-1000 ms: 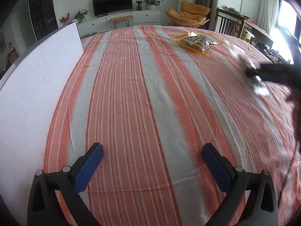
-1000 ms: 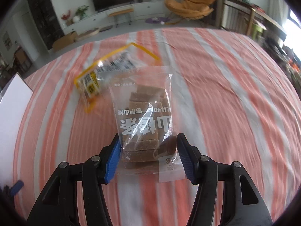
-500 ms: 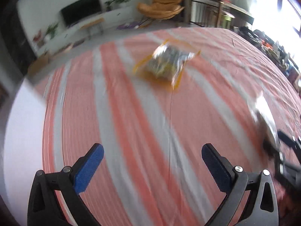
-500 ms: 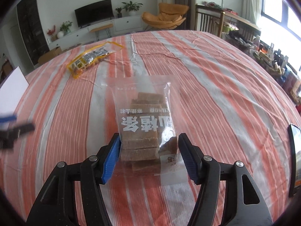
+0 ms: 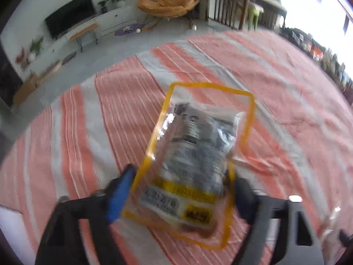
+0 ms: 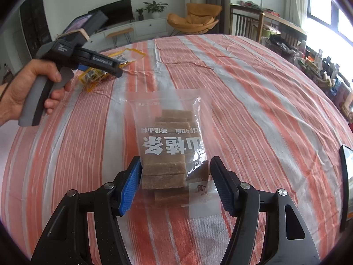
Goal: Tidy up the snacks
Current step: 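Carry both bags over the white box and open both tools to drop them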
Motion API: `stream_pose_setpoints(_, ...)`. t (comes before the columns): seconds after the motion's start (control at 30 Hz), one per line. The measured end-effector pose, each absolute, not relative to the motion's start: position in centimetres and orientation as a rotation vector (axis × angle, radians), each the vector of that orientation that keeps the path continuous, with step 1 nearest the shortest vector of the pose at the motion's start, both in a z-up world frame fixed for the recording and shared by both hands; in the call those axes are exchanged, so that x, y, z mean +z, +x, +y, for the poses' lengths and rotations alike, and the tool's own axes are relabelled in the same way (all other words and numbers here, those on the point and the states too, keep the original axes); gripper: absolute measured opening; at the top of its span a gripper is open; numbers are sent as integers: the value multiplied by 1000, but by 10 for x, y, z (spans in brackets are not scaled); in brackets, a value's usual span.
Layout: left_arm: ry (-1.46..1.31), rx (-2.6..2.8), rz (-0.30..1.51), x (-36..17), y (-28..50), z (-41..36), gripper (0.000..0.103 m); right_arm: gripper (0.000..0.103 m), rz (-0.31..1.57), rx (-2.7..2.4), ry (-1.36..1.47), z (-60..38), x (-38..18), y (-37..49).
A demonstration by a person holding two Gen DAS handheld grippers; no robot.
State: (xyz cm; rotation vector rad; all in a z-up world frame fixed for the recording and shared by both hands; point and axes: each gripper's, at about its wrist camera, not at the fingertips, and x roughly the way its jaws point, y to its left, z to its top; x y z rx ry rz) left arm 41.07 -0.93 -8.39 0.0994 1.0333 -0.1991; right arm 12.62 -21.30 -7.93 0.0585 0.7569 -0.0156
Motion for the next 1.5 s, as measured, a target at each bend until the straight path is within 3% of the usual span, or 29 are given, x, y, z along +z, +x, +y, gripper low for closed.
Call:
stream_pose_setpoints(0.17,95,-58,1016,-85,343,3,69,67,758,-19,56,-211,-80,126)
stream_pose_setpoints(0.37,47,-18,1049,-87,188,12,72,66,756,-9,66,-213,-80,125)
stream_pose_setpoints(0.47,50,-86,1086,-89,127,14,84,66,766,1,47,-210,-80,115)
stream_pose_setpoints(0.5,54,-128,1112,-90,114,15,92,66,776,8,50,-209,-80,110)
stream_pose_setpoints(0.6,79,-217,1129,-88,100,20,97,71,813,53,91,-211,-78,93)
stream_pose_setpoints(0.63,86,-232,1122,-87,101,21,97,80,829,82,123,-215,-77,92)
stream_pose_setpoints(0.77,97,-279,1130,-91,115,16,97,81,966,132,240,-236,-68,106)
stream_pose_setpoints(0.9,171,-279,1102,-97,131,6,98,81,1062,152,152,-224,-66,128)
stream_pose_setpoints(0.97,146,-272,1078,-94,131,13,87,82,1063,143,85,-214,-69,135)
stream_pose_setpoints(1.0,139,-238,1051,-89,129,18,65,80,1057,140,53,-209,-69,137)
stream_pose_setpoints(1.03,120,-230,1061,-86,128,24,58,68,1052,128,30,-206,-69,139)
stream_pose_setpoints(1.07,74,-230,1067,-84,129,32,57,60,1050,92,18,-207,-68,138)
stream_pose_setpoints(1.3,-232,-251,1006,-41,94,85,56,59,1049,154,256,-230,-53,122)
stream_pose_setpoints(1.5,-303,-161,856,32,52,165,57,59,928,421,344,-162,23,94)
